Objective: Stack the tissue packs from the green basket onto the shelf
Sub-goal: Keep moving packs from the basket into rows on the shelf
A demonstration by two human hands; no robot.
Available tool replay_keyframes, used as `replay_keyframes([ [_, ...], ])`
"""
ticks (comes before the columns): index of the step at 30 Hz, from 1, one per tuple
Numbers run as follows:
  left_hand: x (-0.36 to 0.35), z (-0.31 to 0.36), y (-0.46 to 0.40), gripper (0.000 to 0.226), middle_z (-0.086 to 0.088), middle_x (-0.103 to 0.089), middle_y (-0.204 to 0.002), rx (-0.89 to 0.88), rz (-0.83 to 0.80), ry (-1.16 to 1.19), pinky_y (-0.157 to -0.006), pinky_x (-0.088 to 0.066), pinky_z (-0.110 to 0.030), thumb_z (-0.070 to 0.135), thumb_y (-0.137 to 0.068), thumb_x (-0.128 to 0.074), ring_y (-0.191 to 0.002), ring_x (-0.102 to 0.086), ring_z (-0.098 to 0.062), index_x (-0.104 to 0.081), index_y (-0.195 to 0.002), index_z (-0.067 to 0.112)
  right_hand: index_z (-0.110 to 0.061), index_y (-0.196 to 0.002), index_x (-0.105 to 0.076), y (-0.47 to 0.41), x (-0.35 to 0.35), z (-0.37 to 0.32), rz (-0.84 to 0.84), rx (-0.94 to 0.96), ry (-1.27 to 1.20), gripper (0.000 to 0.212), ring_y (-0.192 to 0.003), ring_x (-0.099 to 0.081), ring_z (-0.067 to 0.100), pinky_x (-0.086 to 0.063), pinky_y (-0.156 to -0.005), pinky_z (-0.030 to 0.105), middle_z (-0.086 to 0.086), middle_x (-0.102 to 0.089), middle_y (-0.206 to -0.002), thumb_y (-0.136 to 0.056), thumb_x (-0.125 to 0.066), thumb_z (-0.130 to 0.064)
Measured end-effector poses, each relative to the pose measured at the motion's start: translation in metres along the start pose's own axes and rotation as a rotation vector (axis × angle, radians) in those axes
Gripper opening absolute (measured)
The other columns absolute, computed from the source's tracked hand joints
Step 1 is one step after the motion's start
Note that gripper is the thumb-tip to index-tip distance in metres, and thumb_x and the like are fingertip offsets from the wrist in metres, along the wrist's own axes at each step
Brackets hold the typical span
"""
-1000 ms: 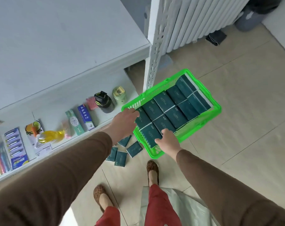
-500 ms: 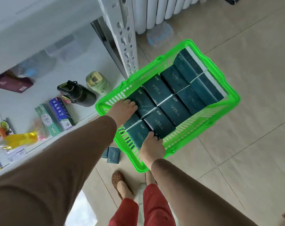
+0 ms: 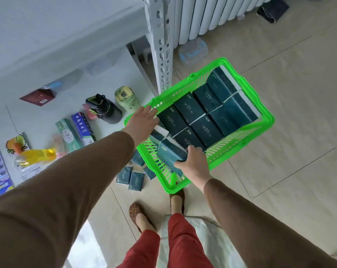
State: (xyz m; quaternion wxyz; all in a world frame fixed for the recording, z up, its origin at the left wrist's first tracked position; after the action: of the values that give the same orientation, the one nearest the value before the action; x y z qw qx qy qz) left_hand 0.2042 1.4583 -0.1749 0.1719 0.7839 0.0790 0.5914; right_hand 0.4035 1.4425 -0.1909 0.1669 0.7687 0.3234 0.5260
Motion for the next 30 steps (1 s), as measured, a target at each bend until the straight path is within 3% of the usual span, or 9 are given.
replay_keyframes([
  [3, 0.032, -0.040, 0.056, 0.053, -0.007, -0.056, -0.117, 0.223, -0.021, 0.289, -0.086, -0.044, -0.041, 0.029, -0.079, -0.061, -0.113, -0.051, -0.032, -0.047, -0.129, 0.022, -0.017, -0.101, -0.053, 0.033, 0.042, -0.022, 0.039, 0.098, -0.255, 0.043, -0.088, -0.064, 0.019, -0.052, -0.076, 0.033, 0.003, -0.061, -0.101, -0.072, -0.082, -0.030],
  [6, 0.070, -0.084, 0.142, 0.048, -0.004, -0.062, -0.102, 0.410, 0.101, 0.615, -0.068, -0.046, -0.037, 0.052, -0.079, -0.066, -0.096, -0.060, -0.030, -0.046, -0.114, 0.025, -0.029, -0.099, -0.050, 0.077, 0.078, -0.076, 0.042, 0.249, -0.392, 0.044, -0.075, -0.063, -0.011, -0.045, -0.060, 0.008, -0.016, -0.065, -0.090, -0.073, -0.085, -0.027],
  [10, 0.096, -0.145, 0.293, 0.046, 0.003, -0.058, -0.088, 0.639, 0.235, 0.932, -0.062, -0.043, -0.031, 0.042, -0.078, -0.071, -0.076, -0.059, -0.025, -0.043, -0.111, 0.028, -0.028, -0.118, -0.044, 0.145, 0.094, -0.174, 0.005, 0.401, -0.613, 0.065, -0.090, -0.066, -0.003, -0.052, -0.074, 0.014, -0.008, -0.062, -0.109, -0.071, -0.086, -0.011],
  [13, 0.097, -0.190, 0.417, 0.043, 0.005, -0.060, -0.087, 0.809, 0.338, 1.053, -0.058, -0.041, -0.030, 0.044, -0.078, -0.074, -0.074, -0.058, -0.018, -0.042, -0.105, 0.033, -0.028, -0.116, -0.049, 0.202, 0.076, -0.258, -0.094, 0.458, -0.742, 0.063, -0.094, -0.070, 0.006, -0.055, -0.076, 0.021, -0.006, -0.066, -0.108, -0.066, -0.086, -0.016],
  [16, 0.097, -0.233, 0.535, 0.043, 0.012, -0.058, -0.083, 0.905, 0.427, 1.068, -0.056, -0.035, -0.029, 0.043, -0.075, -0.077, -0.073, -0.055, -0.009, -0.046, -0.101, 0.030, -0.025, -0.107, -0.057, 0.263, 0.045, -0.345, -0.160, 0.544, -0.767, 0.053, -0.093, -0.071, 0.007, -0.053, -0.072, 0.016, -0.010, -0.073, -0.097, -0.062, -0.086, -0.026],
  [18, 0.097, -0.263, 0.606, 0.041, 0.014, -0.056, -0.085, 0.970, 0.491, 1.044, -0.057, -0.035, -0.026, 0.039, -0.074, -0.078, -0.076, -0.053, -0.004, -0.049, -0.101, 0.029, -0.021, -0.107, -0.059, 0.301, 0.022, -0.400, -0.207, 0.607, -0.779, 0.049, -0.093, -0.071, 0.010, -0.054, -0.070, 0.018, -0.006, -0.074, -0.100, -0.065, -0.085, -0.026],
  [22, 0.098, -0.317, 0.719, 0.040, 0.001, -0.048, -0.102, 1.062, 0.568, 0.905, -0.068, -0.035, -0.024, 0.035, -0.076, -0.078, -0.084, -0.050, -0.014, -0.058, -0.107, 0.020, -0.025, -0.105, -0.059, 0.364, -0.019, -0.497, -0.265, 0.734, -0.748, 0.037, -0.098, -0.070, 0.014, -0.054, -0.070, 0.024, -0.006, -0.073, -0.102, -0.077, -0.083, -0.025],
  [25, 0.093, -0.353, 0.778, 0.043, -0.001, -0.050, -0.102, 1.121, 0.566, 0.781, -0.078, -0.038, -0.033, 0.037, -0.078, -0.077, -0.096, -0.047, -0.022, -0.062, -0.114, 0.016, -0.019, -0.110, -0.055, 0.388, -0.046, -0.558, -0.314, 0.801, -0.738, 0.038, -0.106, -0.068, 0.023, -0.056, -0.084, 0.037, 0.002, -0.071, -0.112, -0.082, -0.080, -0.023],
  [30, 0.071, -0.416, 0.839, 0.044, -0.004, -0.060, -0.102, 1.181, 0.525, 0.587, -0.083, -0.036, -0.038, 0.039, -0.080, -0.075, -0.103, -0.042, -0.028, -0.063, -0.115, 0.016, -0.024, -0.107, -0.055, 0.387, -0.086, -0.644, -0.290, 0.851, -0.628, 0.039, -0.101, -0.070, 0.018, -0.058, -0.088, 0.046, -0.004, -0.072, -0.106, -0.080, -0.082, -0.031],
])
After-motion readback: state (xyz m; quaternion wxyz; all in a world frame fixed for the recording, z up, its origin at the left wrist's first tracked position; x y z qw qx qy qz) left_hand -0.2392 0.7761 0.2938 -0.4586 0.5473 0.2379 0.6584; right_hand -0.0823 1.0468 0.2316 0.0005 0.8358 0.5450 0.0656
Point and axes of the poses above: each hand's wrist, its own y-axis away from the middle knuckle, its own x-axis out of the back of the hand, z = x × y, the point moved 9 cm from there along -y, towards the middle knuckle
